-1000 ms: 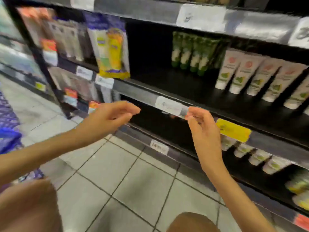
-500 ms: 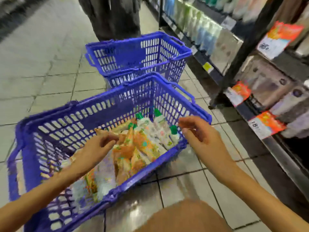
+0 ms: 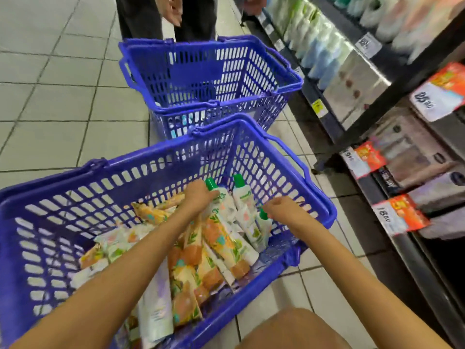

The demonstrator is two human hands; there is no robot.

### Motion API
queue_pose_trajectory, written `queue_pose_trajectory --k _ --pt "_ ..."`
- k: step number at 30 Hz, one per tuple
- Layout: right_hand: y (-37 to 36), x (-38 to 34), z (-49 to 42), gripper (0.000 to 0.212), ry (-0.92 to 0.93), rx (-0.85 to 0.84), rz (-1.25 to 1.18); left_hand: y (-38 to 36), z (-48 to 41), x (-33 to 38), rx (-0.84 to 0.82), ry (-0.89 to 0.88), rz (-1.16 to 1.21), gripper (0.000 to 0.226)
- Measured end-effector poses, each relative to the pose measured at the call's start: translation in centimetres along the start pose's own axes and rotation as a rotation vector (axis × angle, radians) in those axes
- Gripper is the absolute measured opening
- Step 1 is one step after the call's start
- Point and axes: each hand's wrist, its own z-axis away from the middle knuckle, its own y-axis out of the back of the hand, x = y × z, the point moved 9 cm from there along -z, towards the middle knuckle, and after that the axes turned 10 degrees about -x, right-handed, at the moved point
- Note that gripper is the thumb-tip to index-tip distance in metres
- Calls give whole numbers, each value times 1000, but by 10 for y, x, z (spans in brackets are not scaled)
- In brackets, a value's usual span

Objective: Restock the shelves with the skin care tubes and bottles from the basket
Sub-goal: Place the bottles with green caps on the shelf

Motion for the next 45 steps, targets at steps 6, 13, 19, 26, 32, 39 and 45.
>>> queue_pose_trajectory --k 6,13,19,26,32,39,45 --pt "-52 -8 -19 25 -27 -229 180 -25 -18 -20 -204 61 124 41" --pt "-93 -30 -43 39 18 -303 464 -15 -16 -21 -192 -76 531 53" --pt "-106 -33 -60 30 88 -317 625 22 1 -32 11 -187 839 35" --pt "-106 -13 -59 64 46 -392 384 20 24 -20 -8 -228 1226 15" --pt "-69 -15 -42 44 -7 -208 -275 32 47 17 -147 -304 1316 31" --pt "41 -7 62 33 379 -94 -985 9 121 145 -399 -613 1141 33" --pt "136 103 208 22 534 155 -944 -121 233 278 -931 -717 1013 42"
